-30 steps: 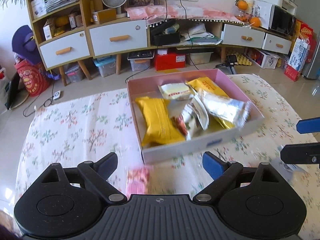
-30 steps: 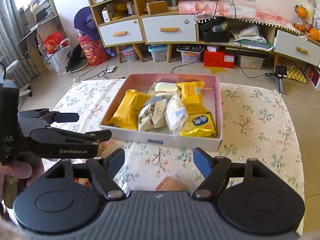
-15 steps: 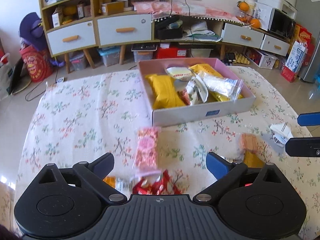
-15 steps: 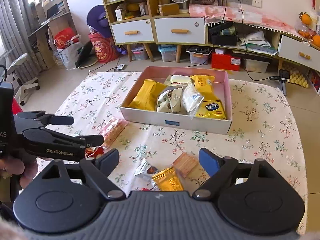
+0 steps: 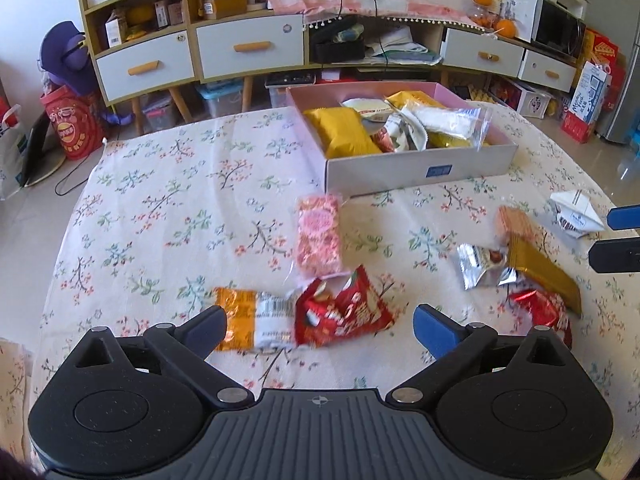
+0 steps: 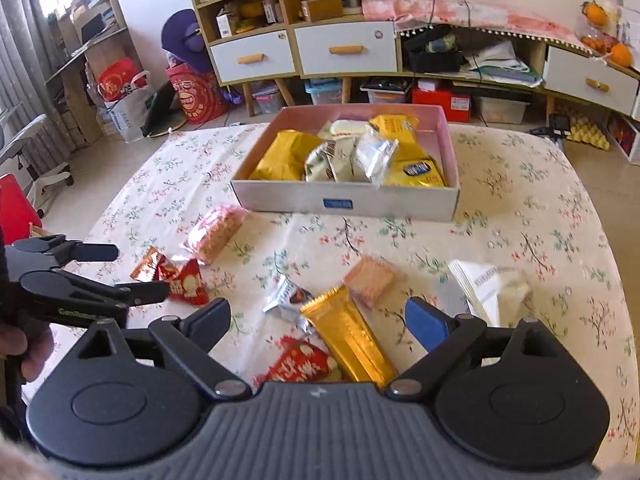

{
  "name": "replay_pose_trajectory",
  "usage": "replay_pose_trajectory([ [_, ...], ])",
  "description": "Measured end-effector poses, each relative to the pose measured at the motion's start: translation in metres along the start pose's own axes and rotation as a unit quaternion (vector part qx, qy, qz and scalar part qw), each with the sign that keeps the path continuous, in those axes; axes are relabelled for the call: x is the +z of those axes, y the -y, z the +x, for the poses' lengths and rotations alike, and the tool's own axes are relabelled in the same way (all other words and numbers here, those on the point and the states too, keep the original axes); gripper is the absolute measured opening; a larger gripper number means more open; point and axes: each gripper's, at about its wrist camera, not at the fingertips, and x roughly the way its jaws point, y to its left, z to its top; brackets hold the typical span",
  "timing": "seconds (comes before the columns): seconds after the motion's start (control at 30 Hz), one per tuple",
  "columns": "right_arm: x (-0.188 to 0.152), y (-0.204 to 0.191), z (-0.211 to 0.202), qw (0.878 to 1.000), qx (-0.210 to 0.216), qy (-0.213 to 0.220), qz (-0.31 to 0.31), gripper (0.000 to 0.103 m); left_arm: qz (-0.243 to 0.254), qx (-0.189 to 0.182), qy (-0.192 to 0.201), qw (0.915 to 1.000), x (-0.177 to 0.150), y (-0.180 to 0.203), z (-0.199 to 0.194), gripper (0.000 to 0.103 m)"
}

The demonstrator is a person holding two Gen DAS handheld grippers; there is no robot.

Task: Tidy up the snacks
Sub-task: 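Move both open grippers back over the remaining snacks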

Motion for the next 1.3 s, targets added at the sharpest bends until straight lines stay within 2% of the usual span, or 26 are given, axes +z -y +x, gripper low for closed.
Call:
replay_pose_trajectory([
  [0.27, -0.023, 0.005, 0.004, 1.0, -0.006, 0.005, -0.011, 0.098, -0.015, -0.006, -0.018, 0.9997, -0.019, -0.018, 0.011, 0.101],
  [0.47, -0.038, 0.003, 0.008, 0.999, -0.017, 0.014, -0.03, 0.098, -0.016, -0.012, -0.005, 0.9998, -0.028, -0.023, 0.013, 0.101],
  [0.73, -0.049, -0.01, 0.011, 0.998, -0.001, 0.025, -0.05, 0.099, 0.024, -0.024, 0.014, 0.9993, -0.036, -0.018, 0.014, 0.101],
  [1.03, -0.058, -0.02, 0.019, 0.998, 0.001, 0.012, -0.07, 0.099, 0.052, -0.036, 0.022, 0.9978, -0.041, -0.009, 0.018, 0.101],
  [1.2, -0.059, -0.026, 0.015, 0.997, 0.013, 0.019, -0.075, 0.096, 0.068, -0.047, 0.059, 0.9949, -0.038, -0.004, 0.014, 0.1],
  [1.3, -0.059, -0.03, 0.014, 0.996, 0.023, 0.022, -0.08, 0.092, 0.087, -0.052, 0.066, 0.9927, -0.036, 0.001, 0.014, 0.098],
])
